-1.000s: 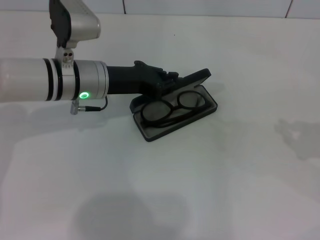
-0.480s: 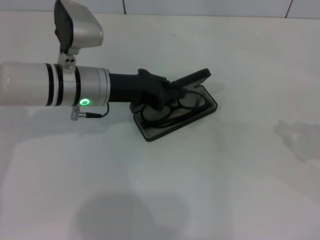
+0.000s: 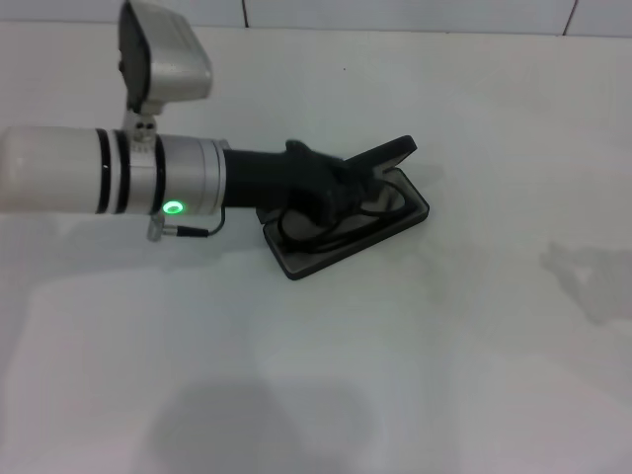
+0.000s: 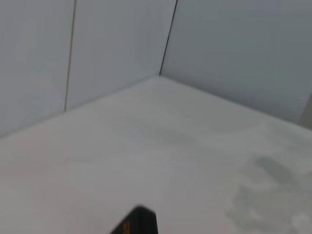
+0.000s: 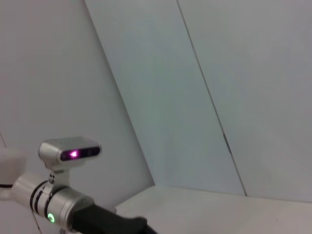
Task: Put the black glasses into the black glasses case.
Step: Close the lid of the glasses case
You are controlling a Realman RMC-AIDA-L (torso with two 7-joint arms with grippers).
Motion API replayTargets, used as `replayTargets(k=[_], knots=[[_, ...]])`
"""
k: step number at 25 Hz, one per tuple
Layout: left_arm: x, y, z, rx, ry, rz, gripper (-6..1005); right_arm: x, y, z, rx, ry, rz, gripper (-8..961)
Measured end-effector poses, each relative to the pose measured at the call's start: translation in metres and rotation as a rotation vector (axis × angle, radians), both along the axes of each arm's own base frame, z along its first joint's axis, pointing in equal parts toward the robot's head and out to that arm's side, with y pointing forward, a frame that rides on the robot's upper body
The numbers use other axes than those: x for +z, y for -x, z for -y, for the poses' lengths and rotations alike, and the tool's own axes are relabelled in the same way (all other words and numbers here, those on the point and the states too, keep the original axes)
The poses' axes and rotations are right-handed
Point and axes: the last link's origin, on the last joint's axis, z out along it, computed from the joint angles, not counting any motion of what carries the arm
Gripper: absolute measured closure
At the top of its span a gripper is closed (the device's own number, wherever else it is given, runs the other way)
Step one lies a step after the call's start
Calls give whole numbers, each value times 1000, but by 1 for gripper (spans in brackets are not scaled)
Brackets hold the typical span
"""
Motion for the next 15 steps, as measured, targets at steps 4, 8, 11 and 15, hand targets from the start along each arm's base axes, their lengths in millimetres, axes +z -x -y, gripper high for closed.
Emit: replayTargets(k=[4, 8, 11, 15], knots=[[15, -4, -1, -4, -78, 57, 821, -1, 0, 1, 2, 6, 1, 817], [21, 0, -7, 14, -117, 47, 821, -1, 0, 1, 1, 7, -1, 816], [19, 4, -9, 26, -133, 20, 821, -3, 0, 0, 5, 9, -6, 815], [17, 7, -11, 35, -145, 0, 821, -4, 1, -1, 7, 9, -8, 813]])
